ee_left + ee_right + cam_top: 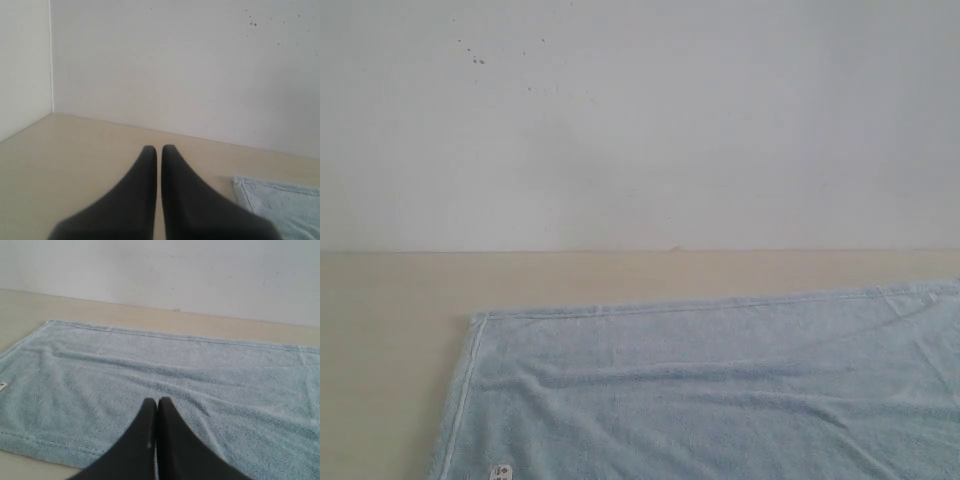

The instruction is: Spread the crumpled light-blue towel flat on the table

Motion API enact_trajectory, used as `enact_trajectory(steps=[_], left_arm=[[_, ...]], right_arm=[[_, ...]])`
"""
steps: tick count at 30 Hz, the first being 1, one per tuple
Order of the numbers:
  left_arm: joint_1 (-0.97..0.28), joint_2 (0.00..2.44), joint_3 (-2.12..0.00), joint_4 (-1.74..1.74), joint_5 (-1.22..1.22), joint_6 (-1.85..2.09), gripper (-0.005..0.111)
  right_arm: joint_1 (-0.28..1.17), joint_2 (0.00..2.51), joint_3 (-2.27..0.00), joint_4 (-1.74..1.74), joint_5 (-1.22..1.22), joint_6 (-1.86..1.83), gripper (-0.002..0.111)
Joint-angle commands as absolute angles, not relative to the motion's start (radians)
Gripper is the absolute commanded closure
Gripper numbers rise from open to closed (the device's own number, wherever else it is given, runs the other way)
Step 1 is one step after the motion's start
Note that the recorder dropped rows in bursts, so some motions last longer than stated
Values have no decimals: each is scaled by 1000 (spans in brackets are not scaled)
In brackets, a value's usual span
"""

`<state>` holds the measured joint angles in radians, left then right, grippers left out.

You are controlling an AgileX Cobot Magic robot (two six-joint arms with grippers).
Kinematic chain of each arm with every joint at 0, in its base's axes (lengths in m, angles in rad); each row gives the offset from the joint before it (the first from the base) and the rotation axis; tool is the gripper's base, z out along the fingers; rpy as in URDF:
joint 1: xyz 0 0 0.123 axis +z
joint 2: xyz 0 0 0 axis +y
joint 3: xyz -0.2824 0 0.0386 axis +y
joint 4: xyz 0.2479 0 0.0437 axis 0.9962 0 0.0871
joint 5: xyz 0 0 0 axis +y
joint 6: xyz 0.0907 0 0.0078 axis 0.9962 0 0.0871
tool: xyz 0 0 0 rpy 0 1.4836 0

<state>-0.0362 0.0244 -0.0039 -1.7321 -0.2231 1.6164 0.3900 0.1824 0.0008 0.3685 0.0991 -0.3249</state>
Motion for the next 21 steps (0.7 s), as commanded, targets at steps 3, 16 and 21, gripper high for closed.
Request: enact_trajectory(steps=[3, 16, 21], left_arm=[[-43, 25, 0, -1742, -229, 1620, 103], [-43, 24, 0, -1742, -230, 1620, 103], [-43, 23, 0, -1742, -230, 1620, 103]], right_arm=[[389, 188, 0, 364, 98, -320, 109], [145, 0, 0, 227, 212, -351, 109], [34, 0, 0, 146, 367, -300, 109]])
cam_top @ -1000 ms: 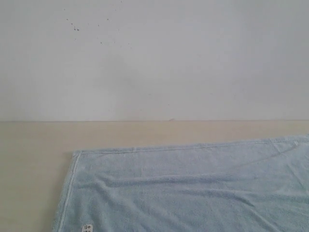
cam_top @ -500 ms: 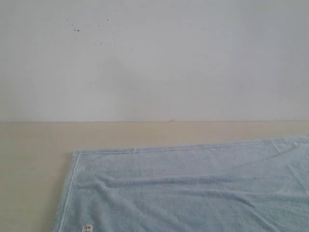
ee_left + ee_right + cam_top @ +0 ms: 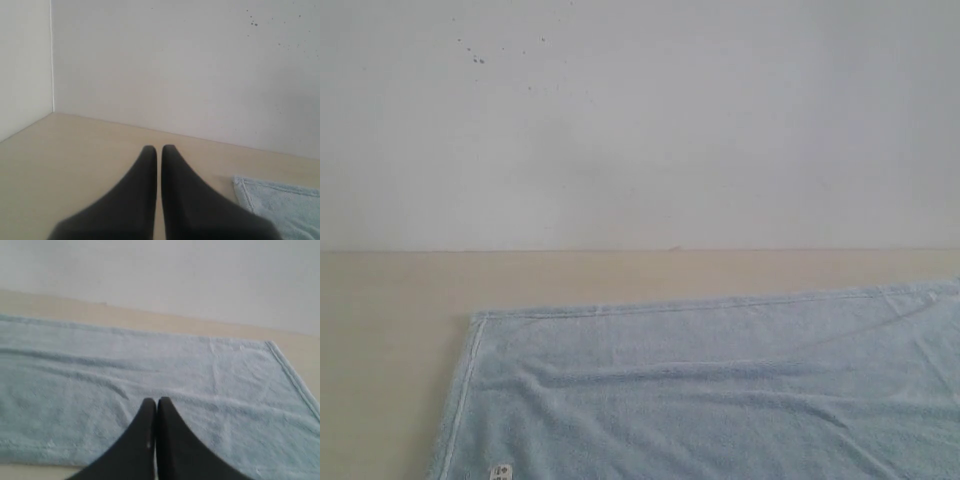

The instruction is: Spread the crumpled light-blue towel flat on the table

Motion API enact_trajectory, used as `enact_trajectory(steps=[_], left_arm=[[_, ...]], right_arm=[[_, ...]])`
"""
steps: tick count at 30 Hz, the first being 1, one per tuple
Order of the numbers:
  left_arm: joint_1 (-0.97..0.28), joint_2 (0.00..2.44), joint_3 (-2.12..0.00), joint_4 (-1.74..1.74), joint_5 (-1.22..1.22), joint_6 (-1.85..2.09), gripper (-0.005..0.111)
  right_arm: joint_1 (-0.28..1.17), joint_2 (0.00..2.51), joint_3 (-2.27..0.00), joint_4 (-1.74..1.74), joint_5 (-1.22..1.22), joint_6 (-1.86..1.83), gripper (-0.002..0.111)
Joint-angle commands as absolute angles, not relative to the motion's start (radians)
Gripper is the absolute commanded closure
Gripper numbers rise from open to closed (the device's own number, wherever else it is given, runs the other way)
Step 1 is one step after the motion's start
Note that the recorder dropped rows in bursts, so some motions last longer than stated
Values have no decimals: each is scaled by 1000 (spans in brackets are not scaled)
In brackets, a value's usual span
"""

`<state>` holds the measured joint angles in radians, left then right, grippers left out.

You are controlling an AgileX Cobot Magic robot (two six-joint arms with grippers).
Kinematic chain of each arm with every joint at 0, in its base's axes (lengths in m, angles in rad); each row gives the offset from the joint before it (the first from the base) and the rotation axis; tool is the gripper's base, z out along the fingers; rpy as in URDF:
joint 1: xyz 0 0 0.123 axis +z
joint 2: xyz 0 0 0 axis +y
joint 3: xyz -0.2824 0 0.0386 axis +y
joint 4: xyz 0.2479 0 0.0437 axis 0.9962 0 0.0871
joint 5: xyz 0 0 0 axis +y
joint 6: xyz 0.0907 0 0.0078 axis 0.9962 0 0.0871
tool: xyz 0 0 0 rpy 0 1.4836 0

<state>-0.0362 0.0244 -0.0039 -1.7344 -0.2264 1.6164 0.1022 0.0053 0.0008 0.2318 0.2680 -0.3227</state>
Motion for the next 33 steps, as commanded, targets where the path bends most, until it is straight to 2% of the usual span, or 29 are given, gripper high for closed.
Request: enact_trajectory(steps=[1, 33], left_arm=[[-43, 23, 0, -1742, -230, 1620, 103], [-43, 23, 0, -1742, -186, 1616, 103]], right_arm=[[32, 0, 0, 141, 364, -300, 109], [32, 0, 0, 147, 312, -294, 109]])
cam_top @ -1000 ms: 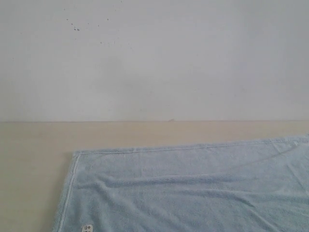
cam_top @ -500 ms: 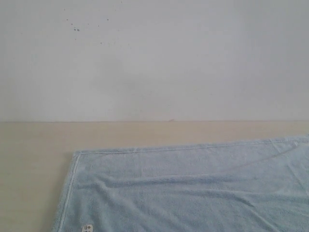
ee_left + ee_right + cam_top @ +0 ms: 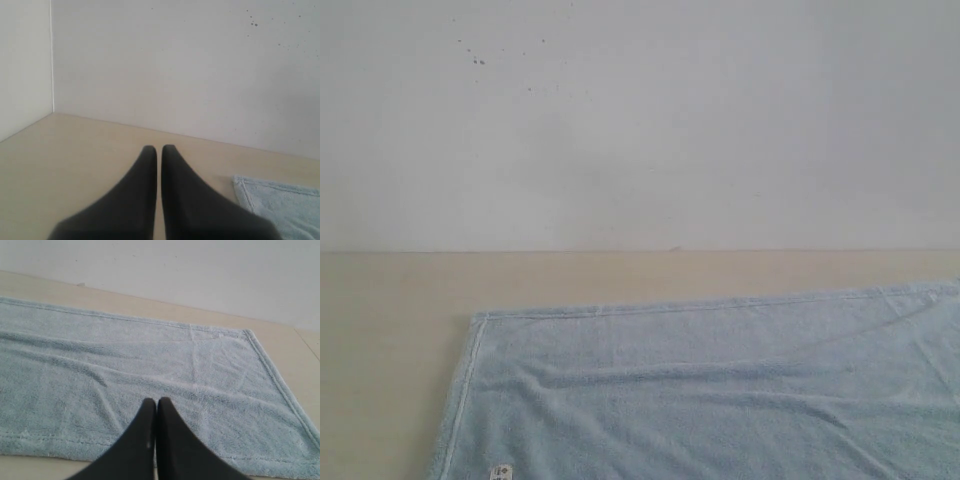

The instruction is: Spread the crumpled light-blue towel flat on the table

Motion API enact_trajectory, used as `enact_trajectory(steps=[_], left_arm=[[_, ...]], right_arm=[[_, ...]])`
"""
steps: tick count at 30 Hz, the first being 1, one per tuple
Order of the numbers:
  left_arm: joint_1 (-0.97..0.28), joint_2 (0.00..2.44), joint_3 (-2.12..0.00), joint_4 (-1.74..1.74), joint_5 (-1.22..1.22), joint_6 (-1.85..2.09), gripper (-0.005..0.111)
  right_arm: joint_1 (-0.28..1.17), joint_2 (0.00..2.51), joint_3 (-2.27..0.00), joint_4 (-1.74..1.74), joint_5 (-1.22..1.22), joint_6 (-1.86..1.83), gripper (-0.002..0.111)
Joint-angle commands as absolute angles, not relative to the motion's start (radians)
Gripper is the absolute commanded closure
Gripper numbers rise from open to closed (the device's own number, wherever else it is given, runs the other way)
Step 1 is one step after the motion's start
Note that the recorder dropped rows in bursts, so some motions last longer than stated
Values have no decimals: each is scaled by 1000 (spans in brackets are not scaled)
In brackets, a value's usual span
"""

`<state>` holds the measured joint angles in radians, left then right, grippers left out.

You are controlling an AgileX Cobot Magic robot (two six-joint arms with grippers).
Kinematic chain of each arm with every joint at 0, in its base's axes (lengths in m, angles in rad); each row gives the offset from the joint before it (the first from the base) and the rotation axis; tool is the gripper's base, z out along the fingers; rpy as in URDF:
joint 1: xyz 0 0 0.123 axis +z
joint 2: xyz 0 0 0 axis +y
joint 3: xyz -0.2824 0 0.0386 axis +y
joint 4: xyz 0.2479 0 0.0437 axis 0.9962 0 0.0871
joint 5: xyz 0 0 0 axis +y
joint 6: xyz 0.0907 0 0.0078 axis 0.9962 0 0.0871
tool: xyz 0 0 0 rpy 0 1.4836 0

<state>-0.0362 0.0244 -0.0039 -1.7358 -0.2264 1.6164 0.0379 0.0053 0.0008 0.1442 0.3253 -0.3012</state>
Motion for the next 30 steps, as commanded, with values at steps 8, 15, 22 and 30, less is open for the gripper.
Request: enact_trajectory(steps=[8, 15, 22, 30], left_arm=[[-43, 8, 0, -727, 121, 802, 103], [-43, 8, 0, 109, 338, -201, 103], [-43, 6, 0, 113, 314, -194, 103], [-43, 0, 0, 121, 306, -189, 103]], right_arm=[[32, 0, 0, 147, 312, -294, 109], [32, 0, 0, 147, 312, -294, 109], [32, 0, 0, 147, 312, -294, 109], [32, 0, 0, 147, 312, -294, 109]])
